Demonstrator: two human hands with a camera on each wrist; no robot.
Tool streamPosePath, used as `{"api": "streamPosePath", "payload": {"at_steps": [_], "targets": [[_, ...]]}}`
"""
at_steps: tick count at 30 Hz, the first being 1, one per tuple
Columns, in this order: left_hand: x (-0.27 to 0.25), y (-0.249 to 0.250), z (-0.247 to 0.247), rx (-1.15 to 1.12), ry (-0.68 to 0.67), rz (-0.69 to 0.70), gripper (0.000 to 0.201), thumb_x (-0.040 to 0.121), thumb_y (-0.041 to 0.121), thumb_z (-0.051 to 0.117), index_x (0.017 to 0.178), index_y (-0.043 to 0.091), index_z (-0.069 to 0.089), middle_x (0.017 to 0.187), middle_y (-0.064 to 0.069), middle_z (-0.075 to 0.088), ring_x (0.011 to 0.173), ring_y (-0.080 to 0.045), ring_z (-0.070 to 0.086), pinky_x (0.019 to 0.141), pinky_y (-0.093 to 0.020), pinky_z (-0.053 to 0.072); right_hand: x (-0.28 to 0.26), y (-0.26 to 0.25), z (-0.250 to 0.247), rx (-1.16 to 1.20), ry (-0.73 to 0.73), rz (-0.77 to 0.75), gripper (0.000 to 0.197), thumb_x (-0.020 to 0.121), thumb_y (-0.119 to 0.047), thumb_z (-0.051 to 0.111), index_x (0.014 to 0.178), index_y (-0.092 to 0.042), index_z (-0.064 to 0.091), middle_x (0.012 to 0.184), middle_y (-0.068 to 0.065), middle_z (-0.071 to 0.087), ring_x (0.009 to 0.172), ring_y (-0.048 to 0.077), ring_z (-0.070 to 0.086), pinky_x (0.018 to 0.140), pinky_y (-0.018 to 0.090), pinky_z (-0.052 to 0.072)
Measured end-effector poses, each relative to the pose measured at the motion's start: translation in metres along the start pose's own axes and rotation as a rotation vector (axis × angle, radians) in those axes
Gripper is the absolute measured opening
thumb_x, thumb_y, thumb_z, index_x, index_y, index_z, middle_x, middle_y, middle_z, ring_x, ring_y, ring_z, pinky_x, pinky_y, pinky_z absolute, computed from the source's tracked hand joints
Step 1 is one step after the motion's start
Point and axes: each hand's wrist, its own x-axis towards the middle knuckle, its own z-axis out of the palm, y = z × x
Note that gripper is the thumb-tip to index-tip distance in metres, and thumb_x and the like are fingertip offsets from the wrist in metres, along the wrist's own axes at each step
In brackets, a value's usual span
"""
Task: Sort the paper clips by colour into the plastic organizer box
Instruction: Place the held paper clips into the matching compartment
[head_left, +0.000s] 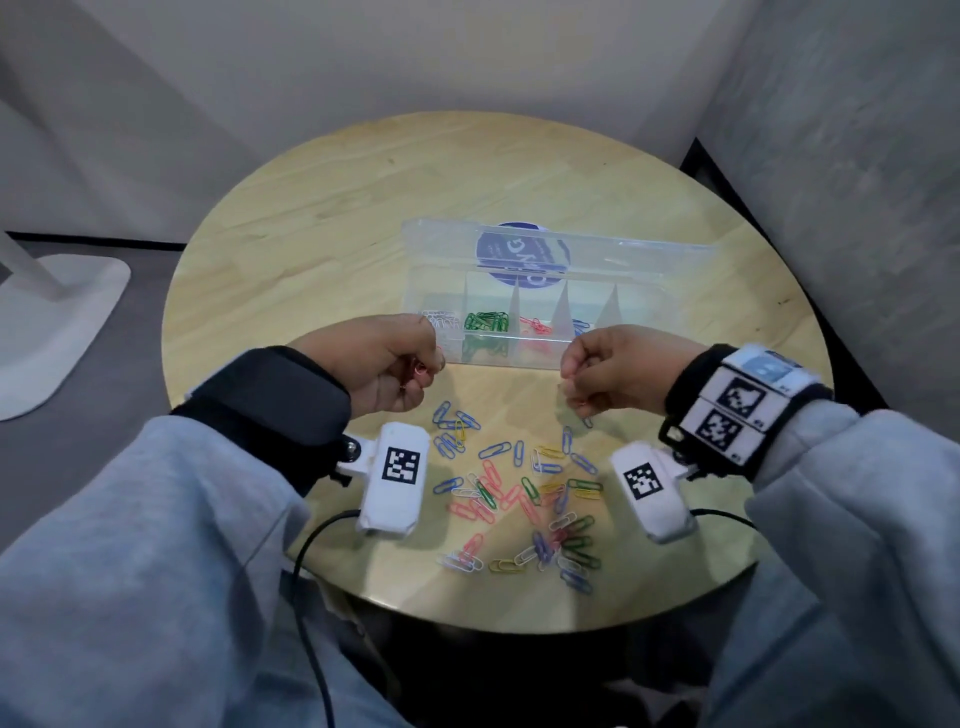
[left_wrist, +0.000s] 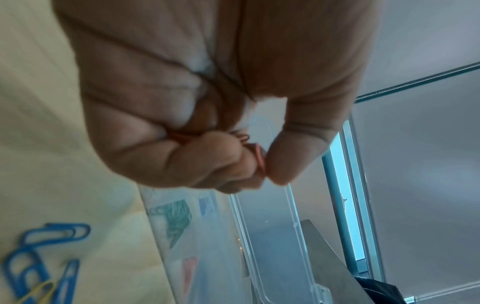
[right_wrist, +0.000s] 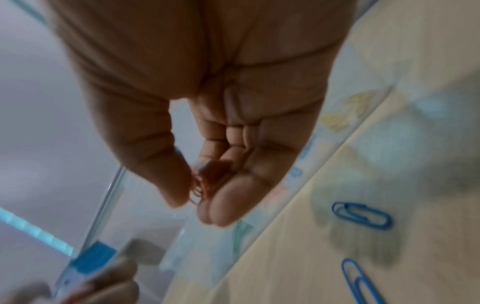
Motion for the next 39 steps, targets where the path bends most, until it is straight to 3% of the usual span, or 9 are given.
{"api": "streamPosePath", "payload": {"at_steps": [5, 18, 21, 24, 28, 32, 34, 37, 39], "targets": [[0.003, 0.001, 0.009, -0.047, 0.016, -0.015, 0.021, 0.089, 0.004, 0.042, 0.075, 0.015, 0.054, 0.056, 0.0, 0.048, 0.04, -0.006, 0.044, 0.038, -0.011, 0.036, -0.022, 0.012, -0.017, 0.358, 0.061, 0.048, 0.027, 0.09, 0.011, 0.038, 0.076, -0.005, 0.054, 0.062, 0.007, 0.048, 0.041, 0.009, 0.056, 0.041, 0.015, 0.048], [0.001, -0.002, 0.053, 0.232, 0.164, -0.049, 0.019, 0.09, 0.005, 0.041, 0.077, 0.011, 0.054, 0.061, 0.002, 0.036, 0.037, -0.003, 0.03, 0.031, -0.01, 0.019, -0.051, 0.016, -0.054, 0.823, 0.155, -0.012, 0.038, 0.085, 0.011, 0.019, 0.077, -0.001, 0.055, 0.056, 0.01, 0.058, 0.043, 0.012, 0.06, 0.044, 0.013, 0.051], [0.002, -0.001, 0.057, 0.277, 0.205, -0.044, 0.016, 0.089, 0.007, 0.045, 0.075, 0.011, 0.052, 0.06, 0.002, 0.033, 0.035, -0.004, 0.028, 0.031, -0.011, 0.017, -0.055, 0.021, -0.058, 0.617, 0.21, 0.026, 0.032, 0.087, 0.009, 0.028, 0.076, -0.006, 0.053, 0.062, 0.006, 0.048, 0.043, 0.01, 0.052, 0.04, 0.014, 0.044], [0.001, -0.001, 0.062, 0.446, 0.195, -0.03, 0.012, 0.088, 0.01, 0.05, 0.077, 0.015, 0.048, 0.058, 0.002, 0.03, 0.038, -0.009, 0.024, 0.034, -0.013, 0.015, -0.05, 0.035, -0.065, 0.027, 0.25, 0.148, 0.019, 0.091, -0.004, 0.043, 0.077, -0.01, 0.054, 0.066, 0.004, 0.04, 0.052, 0.014, 0.037, 0.045, 0.022, 0.034], [0.002, -0.005, 0.071, 0.709, 0.179, -0.044, 0.01, 0.089, 0.013, 0.052, 0.079, 0.015, 0.05, 0.063, 0.0, 0.034, 0.051, -0.016, 0.026, 0.045, -0.019, 0.017, -0.045, 0.044, -0.064, -0.646, 0.264, 0.267, 0.013, 0.084, -0.023, 0.063, 0.08, -0.011, 0.06, 0.065, 0.001, 0.048, 0.057, 0.017, 0.042, 0.055, 0.026, 0.037], [0.003, -0.009, 0.081, 0.933, 0.203, 0.002, 0.007, 0.085, 0.02, 0.062, 0.082, 0.017, 0.056, 0.06, 0.002, 0.043, 0.05, -0.014, 0.035, 0.046, -0.021, 0.025, -0.038, 0.046, -0.057, -0.801, 0.332, 0.369, 0.024, 0.079, -0.028, 0.066, 0.089, -0.006, 0.067, 0.083, 0.005, 0.066, 0.076, 0.02, 0.061, 0.068, 0.028, 0.05], [0.003, -0.011, 0.086, 1.041, 0.214, 0.038, 0.006, 0.081, 0.02, 0.065, 0.082, 0.018, 0.059, 0.062, 0.007, 0.05, 0.054, -0.009, 0.043, 0.051, -0.021, 0.033, -0.034, 0.051, -0.053, -0.823, 0.358, 0.405, 0.024, 0.081, -0.03, 0.062, 0.085, -0.007, 0.064, 0.076, 0.004, 0.063, 0.069, 0.019, 0.059, 0.06, 0.024, 0.045], [0.0, -0.013, 0.092, 1.183, 0.222, 0.043, 0.007, 0.08, 0.019, 0.065, 0.079, 0.022, 0.06, 0.062, 0.011, 0.049, 0.056, -0.006, 0.045, 0.052, -0.021, 0.034, -0.027, 0.056, -0.048, -0.858, 0.34, 0.431, 0.037, 0.089, -0.034, 0.052, 0.104, -0.003, 0.066, 0.096, 0.006, 0.069, 0.093, 0.023, 0.065, 0.068, 0.026, 0.046], [0.0, -0.016, 0.096, 1.258, 0.209, 0.043, 0.009, 0.079, 0.017, 0.064, 0.079, 0.025, 0.059, 0.063, 0.011, 0.048, 0.056, -0.005, 0.045, 0.051, -0.021, 0.032, -0.026, 0.054, -0.046, -0.753, 0.293, 0.42, 0.029, 0.089, -0.025, 0.055, 0.101, 0.0, 0.064, 0.089, 0.007, 0.067, 0.08, 0.018, 0.067, 0.062, 0.016, 0.053]]}}
